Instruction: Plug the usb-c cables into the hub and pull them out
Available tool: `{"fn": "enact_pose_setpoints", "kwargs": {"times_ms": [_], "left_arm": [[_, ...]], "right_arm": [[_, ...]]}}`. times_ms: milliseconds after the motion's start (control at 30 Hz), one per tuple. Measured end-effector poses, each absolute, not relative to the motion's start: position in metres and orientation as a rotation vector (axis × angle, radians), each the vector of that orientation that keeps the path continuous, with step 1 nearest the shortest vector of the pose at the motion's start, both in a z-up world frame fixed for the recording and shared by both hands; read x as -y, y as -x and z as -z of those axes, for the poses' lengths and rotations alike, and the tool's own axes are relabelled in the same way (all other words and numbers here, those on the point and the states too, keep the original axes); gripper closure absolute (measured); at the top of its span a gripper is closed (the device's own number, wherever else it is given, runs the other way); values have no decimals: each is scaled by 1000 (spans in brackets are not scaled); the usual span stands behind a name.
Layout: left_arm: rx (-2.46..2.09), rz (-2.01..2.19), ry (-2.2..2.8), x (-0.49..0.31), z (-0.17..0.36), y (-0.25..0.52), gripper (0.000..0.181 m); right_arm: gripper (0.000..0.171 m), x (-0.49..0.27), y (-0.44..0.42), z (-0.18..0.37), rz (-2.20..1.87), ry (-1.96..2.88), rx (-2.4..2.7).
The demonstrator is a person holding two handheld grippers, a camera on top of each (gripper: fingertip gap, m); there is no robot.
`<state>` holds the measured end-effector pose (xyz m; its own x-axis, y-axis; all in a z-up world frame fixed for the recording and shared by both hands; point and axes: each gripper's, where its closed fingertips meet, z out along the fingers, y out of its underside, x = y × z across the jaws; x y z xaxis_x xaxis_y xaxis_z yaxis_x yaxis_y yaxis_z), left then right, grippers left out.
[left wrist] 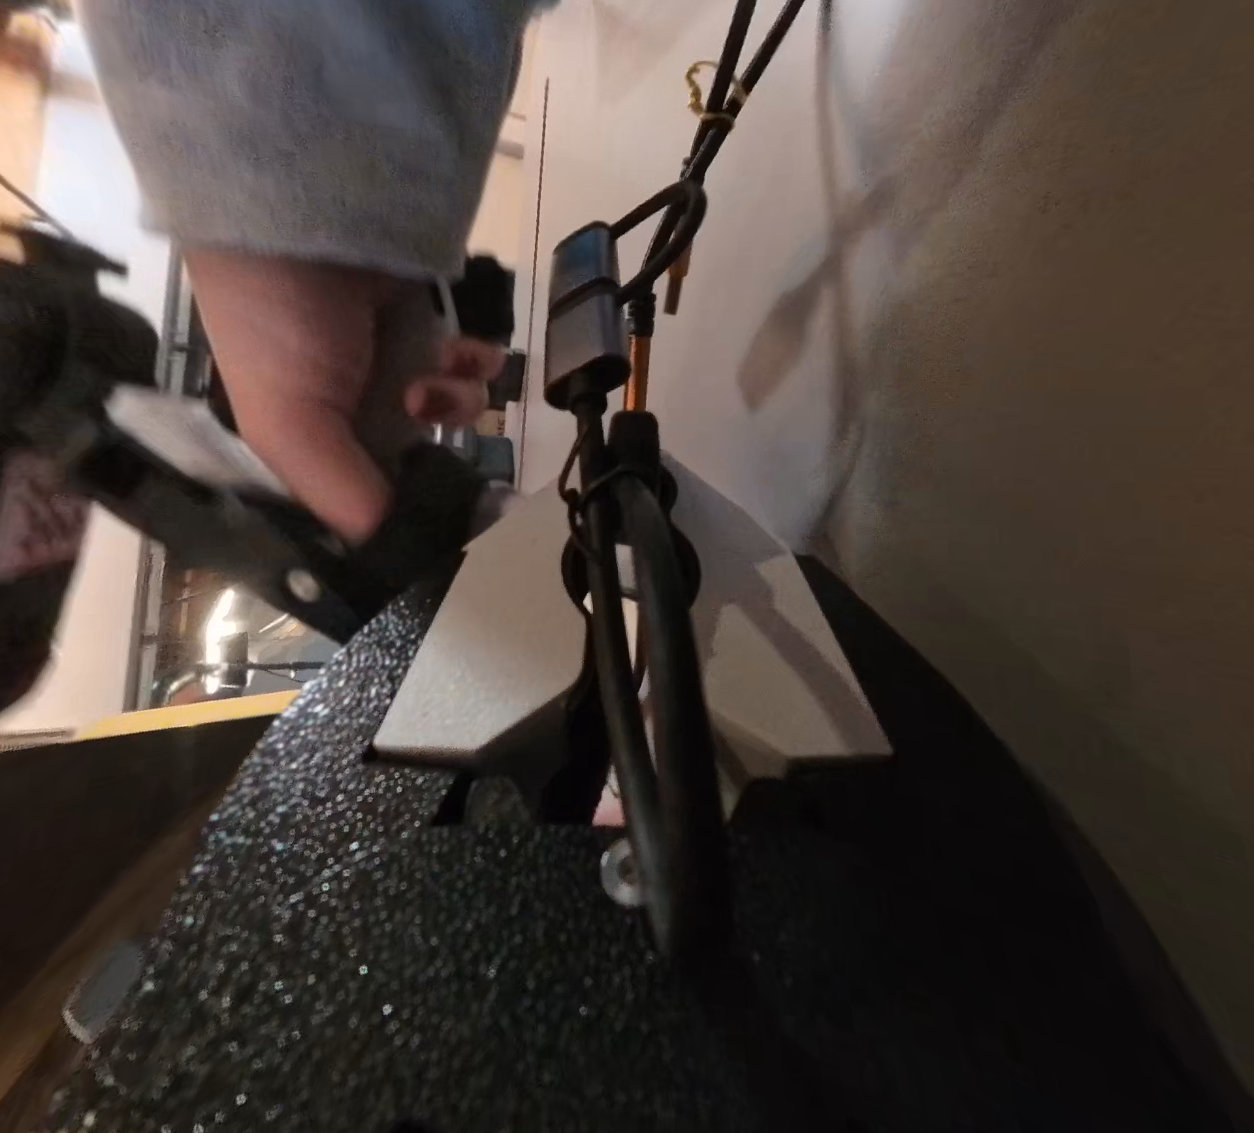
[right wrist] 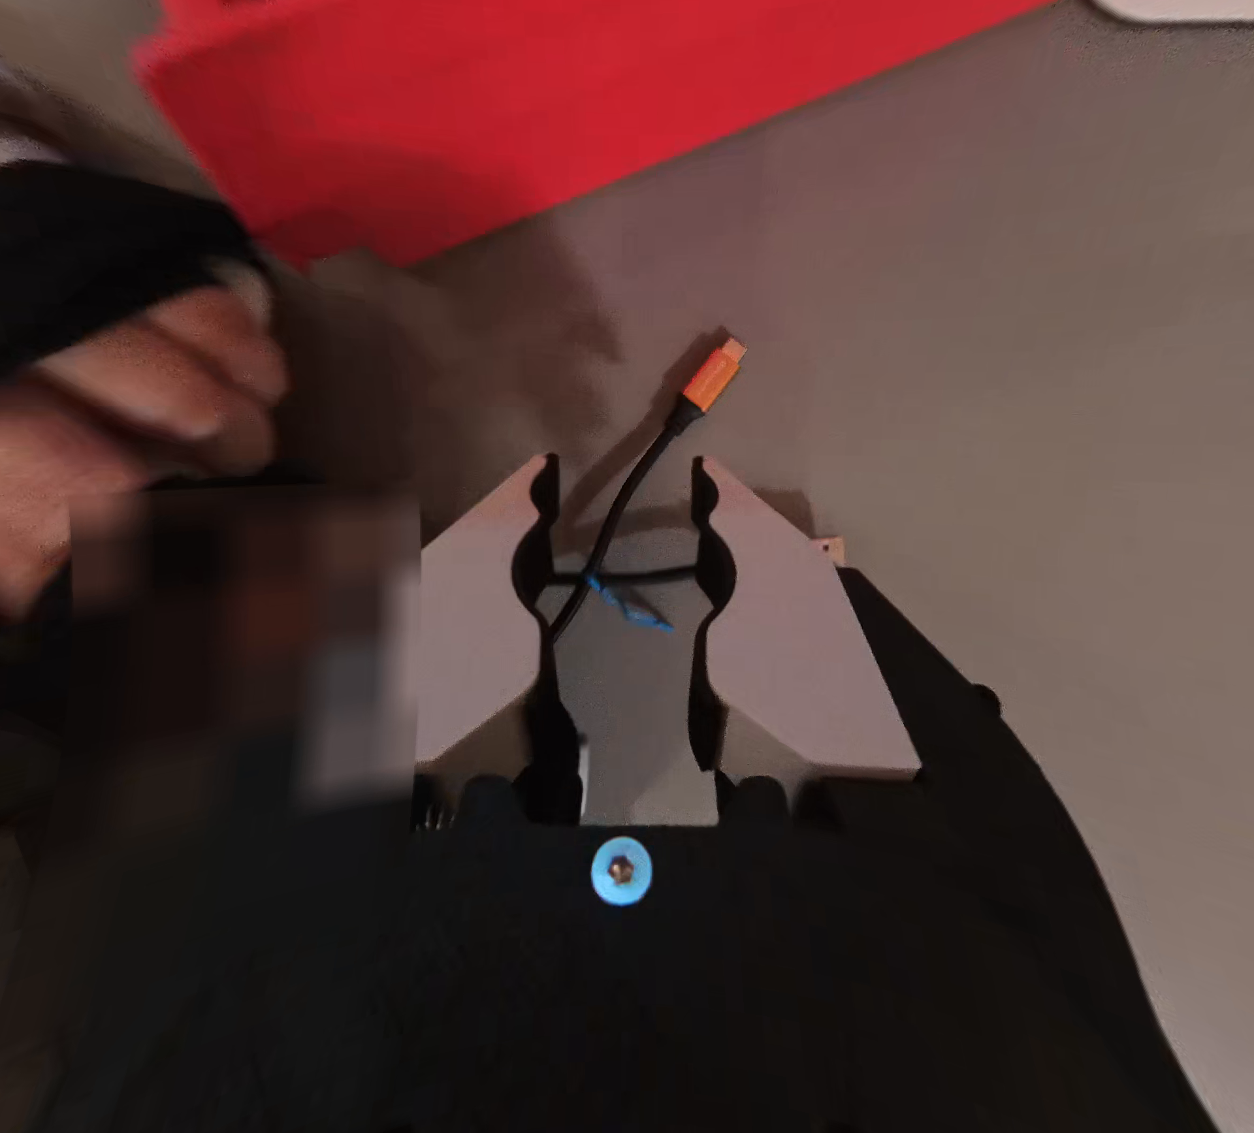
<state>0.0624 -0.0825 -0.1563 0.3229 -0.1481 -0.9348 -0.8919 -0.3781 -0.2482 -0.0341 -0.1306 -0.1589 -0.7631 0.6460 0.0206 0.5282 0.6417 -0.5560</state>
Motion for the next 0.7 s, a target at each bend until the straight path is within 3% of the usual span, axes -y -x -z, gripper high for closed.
{"fn": "enact_pose_setpoints", "kwargs": {"times_ms": [300,400,467,700], "left_arm": [[-970,-1140,1740,83,156,-64,174],[-969,-1147,1735,84,155,-63,174],[-969,-1146,1754,86,157,-62,174],[-883,-1152,1760,90,148,-54,170]], "right_arm": [[145,126,51,188,-426,1049,2735],[165,137,52,190,-490,972,2771],[167,133,58,189,-472,865,2737],[169,49,83,99,-565,857,2411]]}}
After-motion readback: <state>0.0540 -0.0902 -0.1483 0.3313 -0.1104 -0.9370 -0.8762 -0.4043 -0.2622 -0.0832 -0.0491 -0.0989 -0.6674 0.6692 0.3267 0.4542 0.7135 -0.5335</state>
